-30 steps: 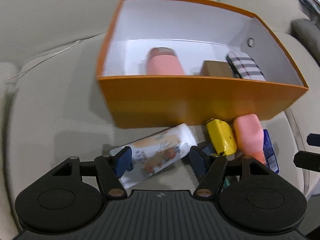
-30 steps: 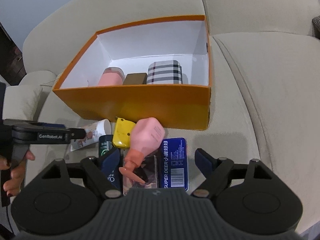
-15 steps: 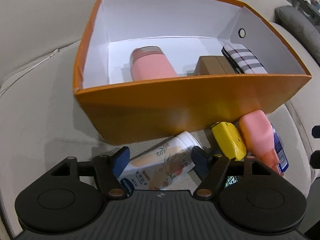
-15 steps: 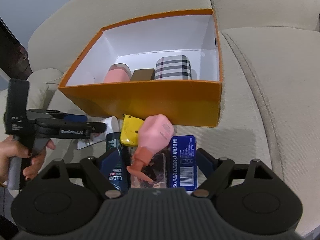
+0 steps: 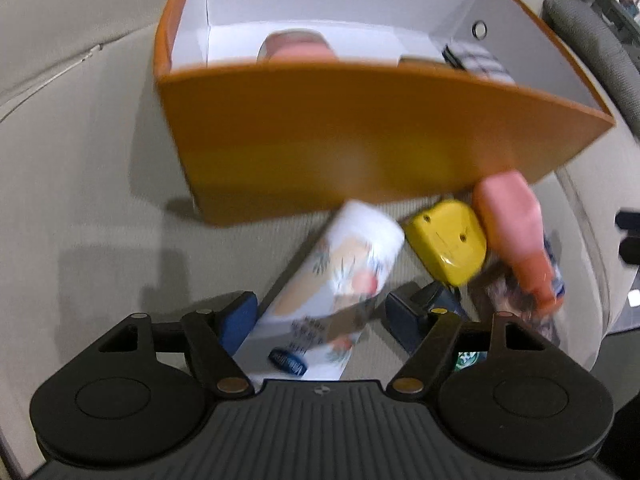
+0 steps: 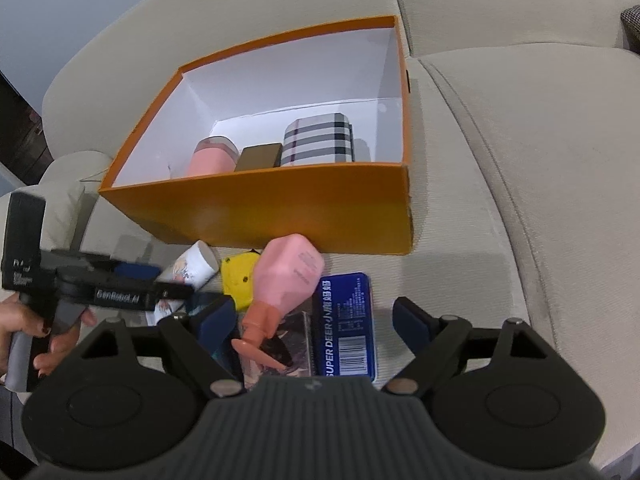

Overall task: Organize rigid objects
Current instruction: 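Move the left tool to the white lotion bottle while the right tool reaches the pink bottle, then close the left tool on the white lotion bottle while the right tool grasps the pink bottle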

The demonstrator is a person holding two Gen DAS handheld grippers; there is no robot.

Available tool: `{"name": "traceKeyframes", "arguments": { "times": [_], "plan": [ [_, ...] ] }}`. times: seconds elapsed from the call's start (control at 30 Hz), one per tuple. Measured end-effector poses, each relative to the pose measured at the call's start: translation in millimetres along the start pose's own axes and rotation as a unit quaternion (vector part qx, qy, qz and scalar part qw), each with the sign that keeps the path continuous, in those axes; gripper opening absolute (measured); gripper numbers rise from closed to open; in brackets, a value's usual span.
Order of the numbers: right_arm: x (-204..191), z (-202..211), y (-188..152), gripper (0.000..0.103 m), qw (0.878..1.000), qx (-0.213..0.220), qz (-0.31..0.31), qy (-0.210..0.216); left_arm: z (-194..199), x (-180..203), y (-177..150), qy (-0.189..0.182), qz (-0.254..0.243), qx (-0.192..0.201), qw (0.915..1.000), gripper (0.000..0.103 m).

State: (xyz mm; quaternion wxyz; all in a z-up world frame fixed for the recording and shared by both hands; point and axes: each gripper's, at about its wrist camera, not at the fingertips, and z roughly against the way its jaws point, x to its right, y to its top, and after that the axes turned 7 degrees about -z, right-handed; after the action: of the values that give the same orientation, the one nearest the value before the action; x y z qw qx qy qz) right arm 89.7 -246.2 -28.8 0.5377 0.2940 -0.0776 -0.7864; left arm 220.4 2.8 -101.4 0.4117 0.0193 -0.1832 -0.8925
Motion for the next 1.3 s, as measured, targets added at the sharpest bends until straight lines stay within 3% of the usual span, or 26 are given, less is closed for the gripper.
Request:
{"name": "traceKeyframes", "arguments": {
  "times": [0.43, 0.73, 0.9, 1.3],
  "plan": [
    [-12.5, -17.1, -4.7, 0.088, 0.999, 0.01, 0.018, -0.028, -6.6, 59.0, -6.2, 0.115, -0.063, 0.004, 0.9913, 0.075],
    [-34.8, -55.5, -1.1, 0.077, 0.999, 0.001, 0.02, -0.025, -8.2, 66.9, -1.3, 0.115, -0.042, 0.004, 0.9925, 0.07],
    [-35.4, -70.4, 3.2, 0.066, 0.999, -0.003, 0.028, -0.032, -4.4, 55.9, -9.6, 0.113, -0.042, 0.008, 0.9926, 0.068],
    [-45.5, -84.9, -0.3, 0.055, 0.997, -0.002, 0.071, -0.041, -9.0, 55.5, -10.4, 0.119, -0.025, 0.012, 0.9925, 0.064]
  ]
}}
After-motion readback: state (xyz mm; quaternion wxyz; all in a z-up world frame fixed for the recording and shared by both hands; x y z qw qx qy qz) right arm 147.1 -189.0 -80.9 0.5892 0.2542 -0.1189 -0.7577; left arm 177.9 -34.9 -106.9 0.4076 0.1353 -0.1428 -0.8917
